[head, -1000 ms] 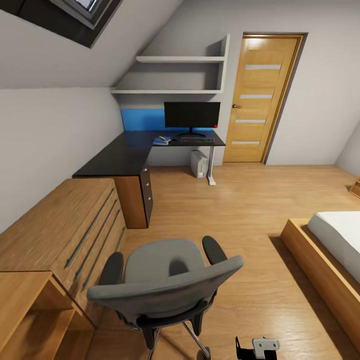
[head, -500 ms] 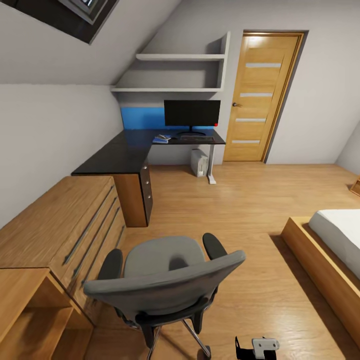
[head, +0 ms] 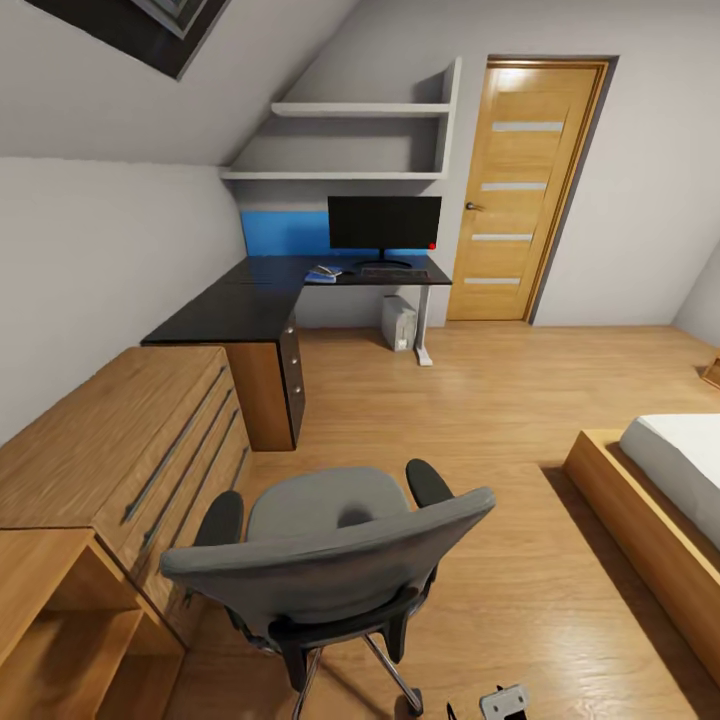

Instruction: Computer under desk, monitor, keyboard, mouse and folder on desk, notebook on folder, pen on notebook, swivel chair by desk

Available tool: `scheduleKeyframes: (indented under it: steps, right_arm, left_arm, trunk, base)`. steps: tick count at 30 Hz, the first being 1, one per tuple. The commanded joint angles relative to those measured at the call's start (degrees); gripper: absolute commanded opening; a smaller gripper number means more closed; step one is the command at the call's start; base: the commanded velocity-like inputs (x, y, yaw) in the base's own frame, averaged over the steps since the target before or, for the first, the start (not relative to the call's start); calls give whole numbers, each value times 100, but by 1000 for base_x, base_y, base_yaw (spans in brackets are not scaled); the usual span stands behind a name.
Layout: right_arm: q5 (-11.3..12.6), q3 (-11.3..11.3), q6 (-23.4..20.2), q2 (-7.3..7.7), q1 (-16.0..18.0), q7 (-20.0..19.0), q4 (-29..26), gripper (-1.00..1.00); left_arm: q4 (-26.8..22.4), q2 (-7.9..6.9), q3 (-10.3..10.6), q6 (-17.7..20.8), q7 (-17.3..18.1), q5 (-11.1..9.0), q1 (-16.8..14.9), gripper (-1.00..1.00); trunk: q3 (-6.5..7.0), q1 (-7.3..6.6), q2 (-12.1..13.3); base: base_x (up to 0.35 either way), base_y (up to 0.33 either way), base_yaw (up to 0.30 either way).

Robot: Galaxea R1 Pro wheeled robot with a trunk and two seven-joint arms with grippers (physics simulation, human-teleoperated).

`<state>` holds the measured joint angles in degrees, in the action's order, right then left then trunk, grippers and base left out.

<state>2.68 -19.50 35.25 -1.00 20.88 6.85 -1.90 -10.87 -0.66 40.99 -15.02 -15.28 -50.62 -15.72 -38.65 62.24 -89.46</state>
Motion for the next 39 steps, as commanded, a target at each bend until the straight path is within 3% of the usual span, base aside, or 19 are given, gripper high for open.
scheduleKeyframes:
  steps: [1,14,39]
  right_arm:
    - [26,-47,15,-14,4,31,13,100]
    - [14,-60,17,-100,4,33,32,100]
    - [14,-47,17,-102,4,36,31,100]
  left_arm:
    - [-11,-4,49,-9,-36,-35,-1,100]
    - [-11,4,50,-9,-36,-35,-1,100]
    - [-11,-4,49,-9,-30,-70,-1,100]
  trunk:
    - [-23,22,-44]
    - [-257,308,-565]
    - [-706,857,-1568]
  base:
    - [0,0,0]
    - [0,0,0]
    - [-50,0,0]
